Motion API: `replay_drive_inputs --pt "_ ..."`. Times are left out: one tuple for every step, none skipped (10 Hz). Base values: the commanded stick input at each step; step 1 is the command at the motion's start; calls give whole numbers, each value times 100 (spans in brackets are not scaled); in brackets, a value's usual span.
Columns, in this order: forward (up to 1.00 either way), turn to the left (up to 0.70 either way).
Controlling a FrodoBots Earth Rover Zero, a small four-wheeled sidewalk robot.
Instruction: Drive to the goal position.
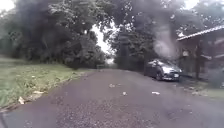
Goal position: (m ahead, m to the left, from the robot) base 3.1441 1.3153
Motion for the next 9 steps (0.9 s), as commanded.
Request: replay_drive_inputs --pt "70 -28" --pt "70 -21" --pt "70 -13" --pt "70 -6" --pt "70 0" --pt "70 0" --pt "70 0" --pt "70 0" --pt "70 0"
